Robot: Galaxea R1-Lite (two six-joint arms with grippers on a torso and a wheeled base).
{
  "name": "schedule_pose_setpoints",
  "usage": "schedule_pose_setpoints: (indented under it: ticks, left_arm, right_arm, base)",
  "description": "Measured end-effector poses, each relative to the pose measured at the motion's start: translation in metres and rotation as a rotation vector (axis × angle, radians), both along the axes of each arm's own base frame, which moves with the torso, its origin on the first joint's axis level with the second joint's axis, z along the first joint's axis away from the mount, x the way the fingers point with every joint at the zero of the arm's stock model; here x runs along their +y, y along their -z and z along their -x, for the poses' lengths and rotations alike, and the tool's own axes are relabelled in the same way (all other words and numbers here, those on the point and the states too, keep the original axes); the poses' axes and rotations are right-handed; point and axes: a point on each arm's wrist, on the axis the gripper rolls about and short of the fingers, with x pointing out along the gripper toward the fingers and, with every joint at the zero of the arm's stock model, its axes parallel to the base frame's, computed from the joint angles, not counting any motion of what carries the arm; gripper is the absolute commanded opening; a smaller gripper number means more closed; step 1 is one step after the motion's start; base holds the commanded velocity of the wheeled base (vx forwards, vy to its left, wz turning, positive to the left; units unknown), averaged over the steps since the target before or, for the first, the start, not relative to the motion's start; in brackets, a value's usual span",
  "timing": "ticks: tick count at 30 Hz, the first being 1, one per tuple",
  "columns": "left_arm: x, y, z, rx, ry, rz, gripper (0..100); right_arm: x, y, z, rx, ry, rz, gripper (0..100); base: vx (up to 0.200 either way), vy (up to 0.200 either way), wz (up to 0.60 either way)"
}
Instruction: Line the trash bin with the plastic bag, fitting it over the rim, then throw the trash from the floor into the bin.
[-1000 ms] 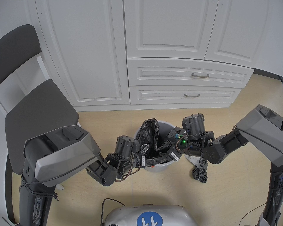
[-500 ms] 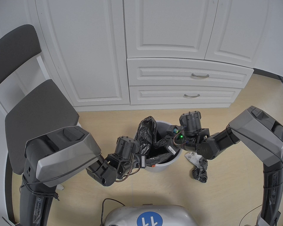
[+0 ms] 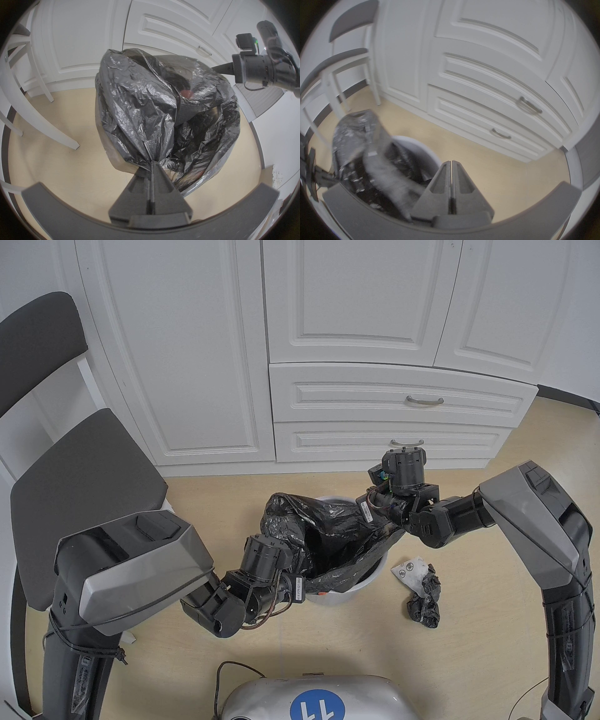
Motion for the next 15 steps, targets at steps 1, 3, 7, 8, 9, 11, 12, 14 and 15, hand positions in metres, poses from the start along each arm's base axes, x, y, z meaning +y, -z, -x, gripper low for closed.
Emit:
schedule_pose_setpoints:
  ticks: [1,3,7,8,9,11,12,14,15]
  left_arm:
    - [0.0,0.001,0.0,0.001,0.001,-0.004,0]
    - [0.001,0.002,0.0,0.004,0.002,-0.009,0]
    - [0.002,0.005,0.001,0.008,0.002,-0.015,0]
    - [0.002,0.005,0.001,0.009,0.002,-0.016,0]
    - [0.002,0.005,0.001,0.009,0.002,-0.017,0]
    - [0.003,0.006,0.001,0.01,0.002,-0.019,0]
    - [0.003,0.006,0.001,0.01,0.002,-0.019,0]
    - [0.003,0.005,0.001,0.007,0.002,-0.019,0]
    - [0.002,0.005,0.001,0.005,0.002,-0.018,0]
  right_arm:
    - [-0.002,0.0,-0.004,0.0,0.022,-0.012,0]
    - [-0.005,0.0,-0.012,0.001,0.058,-0.049,0]
    - [-0.009,0.0,-0.025,-0.008,0.106,-0.126,0]
    - [-0.01,0.0,-0.028,-0.01,0.116,-0.141,0]
    - [-0.011,0.001,-0.03,-0.011,0.122,-0.15,0]
    - [-0.011,0.002,-0.031,-0.005,0.125,-0.158,0]
    - [-0.011,0.002,-0.03,-0.001,0.123,-0.159,0]
    - [-0.012,0.0,-0.026,0.013,0.112,-0.156,100]
    - [-0.014,-0.003,-0.022,0.02,0.103,-0.15,100]
  base:
    - [0.0,0.0,0.0]
    - [0.0,0.0,0.0]
    - [0.0,0.0,0.0]
    - [0.0,0.0,0.0]
    - [0.0,0.0,0.0]
    - [0.0,0.0,0.0]
    - [0.0,0.0,0.0]
    - [0.0,0.0,0.0]
    - [0.0,0.0,0.0]
